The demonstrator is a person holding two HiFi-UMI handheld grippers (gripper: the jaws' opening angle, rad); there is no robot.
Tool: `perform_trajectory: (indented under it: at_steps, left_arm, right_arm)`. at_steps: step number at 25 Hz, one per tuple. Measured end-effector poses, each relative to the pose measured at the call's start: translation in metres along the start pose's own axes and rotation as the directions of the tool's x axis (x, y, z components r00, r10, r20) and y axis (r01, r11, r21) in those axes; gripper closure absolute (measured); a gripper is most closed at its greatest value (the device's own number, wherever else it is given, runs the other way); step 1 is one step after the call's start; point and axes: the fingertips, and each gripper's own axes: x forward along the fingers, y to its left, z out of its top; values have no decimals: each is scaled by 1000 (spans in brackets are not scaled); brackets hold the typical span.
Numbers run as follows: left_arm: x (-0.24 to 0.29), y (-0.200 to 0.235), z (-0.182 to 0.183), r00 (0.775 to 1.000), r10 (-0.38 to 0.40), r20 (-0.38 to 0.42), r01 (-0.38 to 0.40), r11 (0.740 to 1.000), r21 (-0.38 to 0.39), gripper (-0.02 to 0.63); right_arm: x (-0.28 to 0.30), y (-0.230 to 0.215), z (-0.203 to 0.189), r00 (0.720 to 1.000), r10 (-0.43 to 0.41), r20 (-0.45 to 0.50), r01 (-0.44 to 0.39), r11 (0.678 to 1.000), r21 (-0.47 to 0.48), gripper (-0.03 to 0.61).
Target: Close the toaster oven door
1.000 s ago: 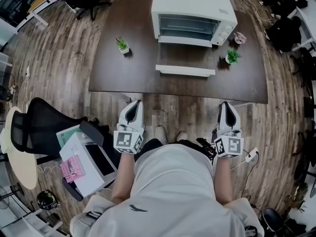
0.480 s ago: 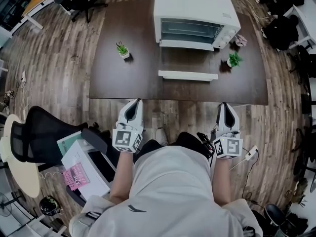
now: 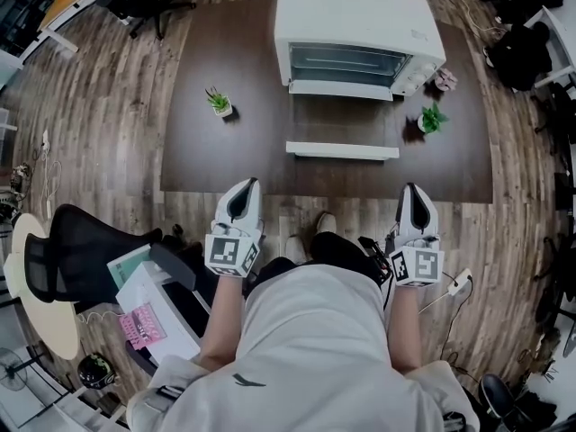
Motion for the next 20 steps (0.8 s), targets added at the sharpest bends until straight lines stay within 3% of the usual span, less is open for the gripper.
perform_trajectory:
  at_steps: [11, 20]
  left_arm:
    - [66, -9, 21, 998, 67, 14, -67, 997, 26, 612]
    - [90, -8, 17, 998, 68, -1, -68, 997, 25, 612]
  right_arm:
    - [64, -63, 16, 998, 62, 21, -62, 998, 4, 577]
    - [89, -81, 11, 997, 73, 6, -73, 997, 9, 577]
